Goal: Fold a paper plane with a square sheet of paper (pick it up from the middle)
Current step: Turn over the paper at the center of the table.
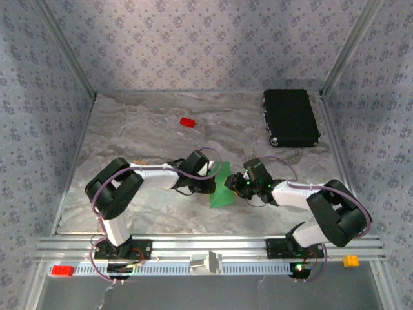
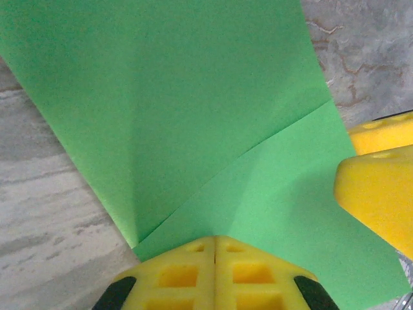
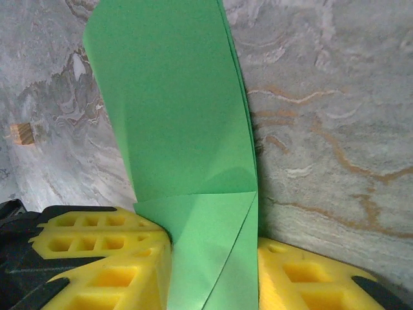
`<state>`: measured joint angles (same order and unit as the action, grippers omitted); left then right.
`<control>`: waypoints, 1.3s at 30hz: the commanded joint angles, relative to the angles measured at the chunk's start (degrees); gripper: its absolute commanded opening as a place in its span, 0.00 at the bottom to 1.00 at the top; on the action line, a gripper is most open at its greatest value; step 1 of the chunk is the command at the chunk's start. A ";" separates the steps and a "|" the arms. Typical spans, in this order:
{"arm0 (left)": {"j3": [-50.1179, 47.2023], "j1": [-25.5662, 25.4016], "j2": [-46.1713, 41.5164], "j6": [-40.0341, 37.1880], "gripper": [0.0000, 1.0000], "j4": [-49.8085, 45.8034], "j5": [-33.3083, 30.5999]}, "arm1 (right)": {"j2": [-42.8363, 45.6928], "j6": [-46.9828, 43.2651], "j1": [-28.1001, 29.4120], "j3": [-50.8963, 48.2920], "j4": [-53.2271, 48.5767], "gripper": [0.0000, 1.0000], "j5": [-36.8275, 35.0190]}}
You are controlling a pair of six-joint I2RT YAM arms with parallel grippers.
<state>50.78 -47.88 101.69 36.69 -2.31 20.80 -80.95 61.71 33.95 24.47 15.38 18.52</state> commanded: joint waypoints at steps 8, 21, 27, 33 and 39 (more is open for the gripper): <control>-1.70 0.50 0.00 0.61 0.01 -0.86 0.81 | -1.20 -0.28 -1.37 -1.82 3.24 0.35 1.99; -2.14 0.69 0.37 1.36 0.01 0.18 1.88 | -1.87 -0.01 -2.43 -2.87 6.42 0.31 3.58; -2.36 0.72 0.44 1.56 0.01 0.79 2.32 | -2.26 -0.45 -2.81 -2.81 6.76 0.30 3.49; -2.59 0.72 0.02 1.52 0.02 0.87 2.41 | -3.27 -0.62 -3.09 -3.21 9.31 0.29 3.65; -3.97 0.79 -0.91 2.38 0.02 2.52 1.76 | -3.53 -1.40 -3.42 -2.76 8.88 0.29 3.97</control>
<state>48.56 -47.24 101.38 38.61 1.65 22.74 -83.42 61.67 30.87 21.82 23.11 22.44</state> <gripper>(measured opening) 0.046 0.287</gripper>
